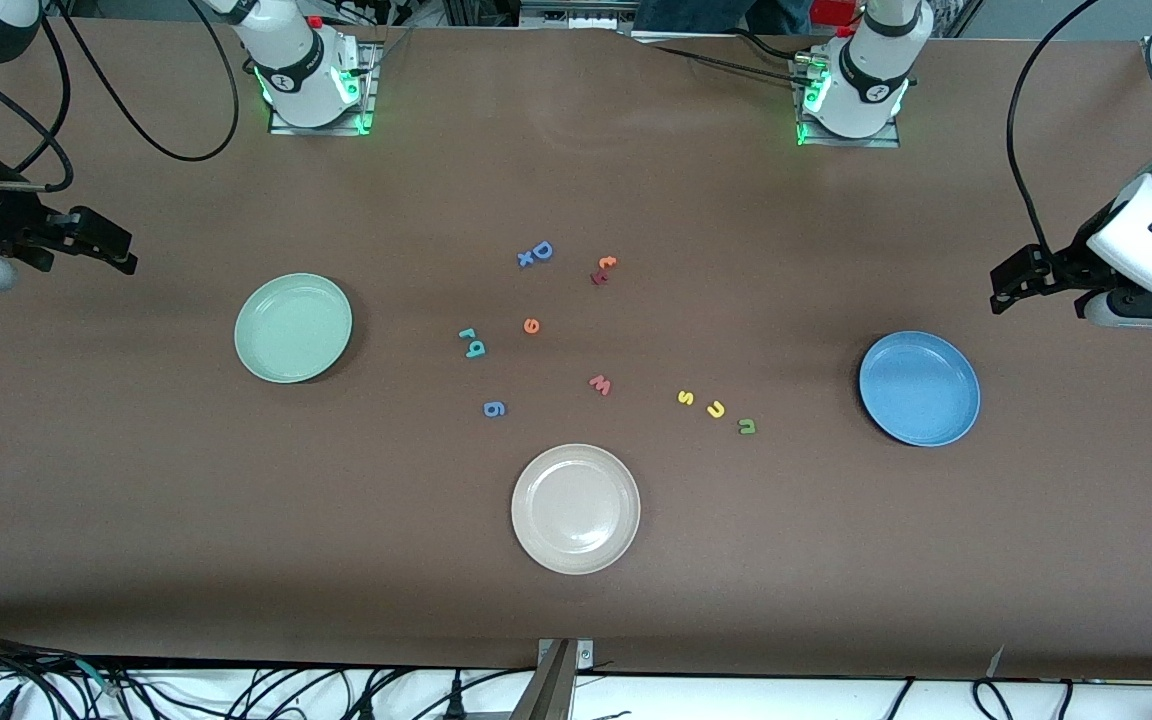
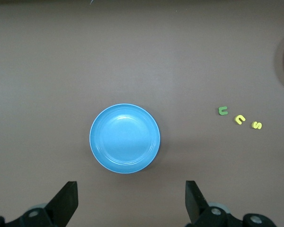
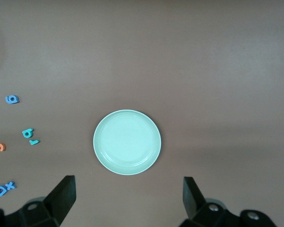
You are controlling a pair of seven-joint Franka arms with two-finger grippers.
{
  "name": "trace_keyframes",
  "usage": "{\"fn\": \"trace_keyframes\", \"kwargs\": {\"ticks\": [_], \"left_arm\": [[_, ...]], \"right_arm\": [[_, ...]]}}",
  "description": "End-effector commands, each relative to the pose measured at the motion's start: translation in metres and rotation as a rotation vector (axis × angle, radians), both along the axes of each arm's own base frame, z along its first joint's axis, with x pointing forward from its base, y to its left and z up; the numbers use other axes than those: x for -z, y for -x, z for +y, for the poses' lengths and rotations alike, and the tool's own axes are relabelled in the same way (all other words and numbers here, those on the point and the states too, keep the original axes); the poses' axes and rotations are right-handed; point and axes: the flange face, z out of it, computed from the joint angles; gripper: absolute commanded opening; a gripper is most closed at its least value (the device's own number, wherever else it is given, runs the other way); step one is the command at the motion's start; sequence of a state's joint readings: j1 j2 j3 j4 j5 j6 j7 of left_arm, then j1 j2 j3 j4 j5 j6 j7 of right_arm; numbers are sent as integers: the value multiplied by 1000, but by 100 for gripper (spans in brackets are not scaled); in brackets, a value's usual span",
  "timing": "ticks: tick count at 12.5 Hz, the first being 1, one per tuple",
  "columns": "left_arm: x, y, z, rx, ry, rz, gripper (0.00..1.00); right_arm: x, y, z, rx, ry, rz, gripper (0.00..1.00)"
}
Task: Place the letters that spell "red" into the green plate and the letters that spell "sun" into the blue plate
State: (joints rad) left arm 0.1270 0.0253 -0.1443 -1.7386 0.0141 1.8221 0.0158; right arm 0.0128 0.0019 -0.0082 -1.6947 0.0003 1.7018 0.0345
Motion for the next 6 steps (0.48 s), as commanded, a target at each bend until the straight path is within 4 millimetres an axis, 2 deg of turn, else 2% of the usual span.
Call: {"fn": "trace_keyframes", "kwargs": {"ticks": [1, 6], "left_arm": [[-4, -2, -2, -10, 27, 5, 100], [-4, -2, 1, -12, 29, 5, 100]], "right_arm": [[-7, 2, -2, 10, 11, -1, 100], [-6, 2, -2, 1, 12, 1, 100]]}}
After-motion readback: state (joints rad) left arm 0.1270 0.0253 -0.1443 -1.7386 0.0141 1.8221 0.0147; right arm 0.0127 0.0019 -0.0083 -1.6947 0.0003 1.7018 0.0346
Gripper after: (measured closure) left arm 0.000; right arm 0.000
